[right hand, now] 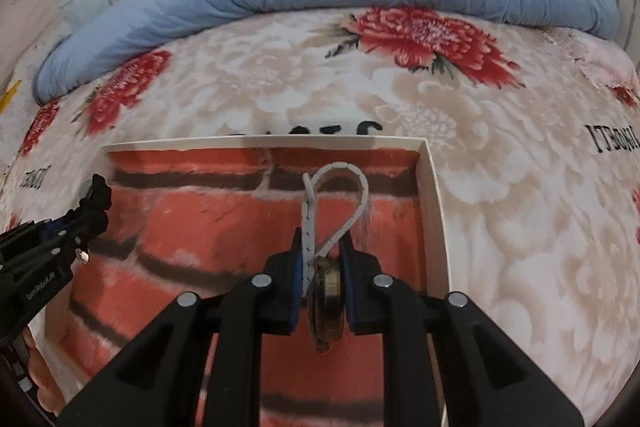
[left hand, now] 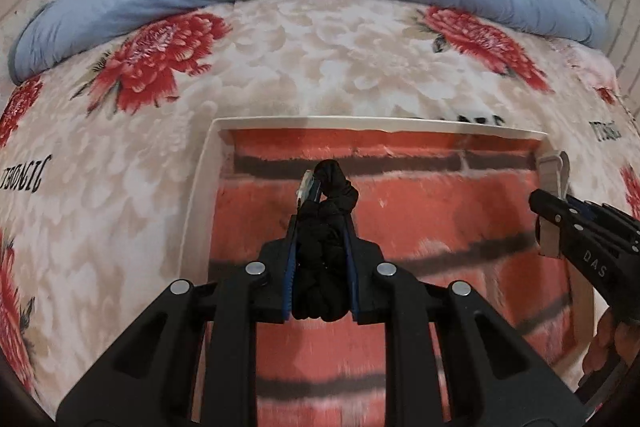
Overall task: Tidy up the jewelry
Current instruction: 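Carry the scrunchie and watch with both tools over the brick-pattern tray, then open both tools to drop the scrunchie and watch into the tray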
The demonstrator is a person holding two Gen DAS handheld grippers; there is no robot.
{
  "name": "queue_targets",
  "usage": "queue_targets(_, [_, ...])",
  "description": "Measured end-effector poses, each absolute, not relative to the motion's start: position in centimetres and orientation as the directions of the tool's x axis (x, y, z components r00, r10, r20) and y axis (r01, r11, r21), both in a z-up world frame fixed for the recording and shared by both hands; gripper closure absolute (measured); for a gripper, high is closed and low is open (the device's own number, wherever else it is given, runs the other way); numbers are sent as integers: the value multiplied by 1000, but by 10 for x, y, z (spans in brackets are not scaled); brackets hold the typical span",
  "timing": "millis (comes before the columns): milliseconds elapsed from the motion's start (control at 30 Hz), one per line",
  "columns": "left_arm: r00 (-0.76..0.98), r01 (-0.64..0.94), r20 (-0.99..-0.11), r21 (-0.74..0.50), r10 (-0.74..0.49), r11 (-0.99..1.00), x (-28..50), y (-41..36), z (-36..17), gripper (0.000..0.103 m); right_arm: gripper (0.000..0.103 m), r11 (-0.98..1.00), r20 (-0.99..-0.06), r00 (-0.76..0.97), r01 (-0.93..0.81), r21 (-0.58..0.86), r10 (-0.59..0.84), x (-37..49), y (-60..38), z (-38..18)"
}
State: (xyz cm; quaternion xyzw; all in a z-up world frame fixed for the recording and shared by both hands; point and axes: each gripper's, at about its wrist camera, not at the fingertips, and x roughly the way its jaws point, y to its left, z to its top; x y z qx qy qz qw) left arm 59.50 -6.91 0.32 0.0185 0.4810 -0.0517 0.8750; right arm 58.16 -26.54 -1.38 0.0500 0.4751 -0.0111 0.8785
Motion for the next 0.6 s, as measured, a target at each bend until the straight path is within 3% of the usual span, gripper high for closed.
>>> queue_targets(600, [491, 108, -871, 40, -18, 993, 638, -82, -23, 83, 86, 997, -849, 527, 51, 60, 24, 611, -272, -25])
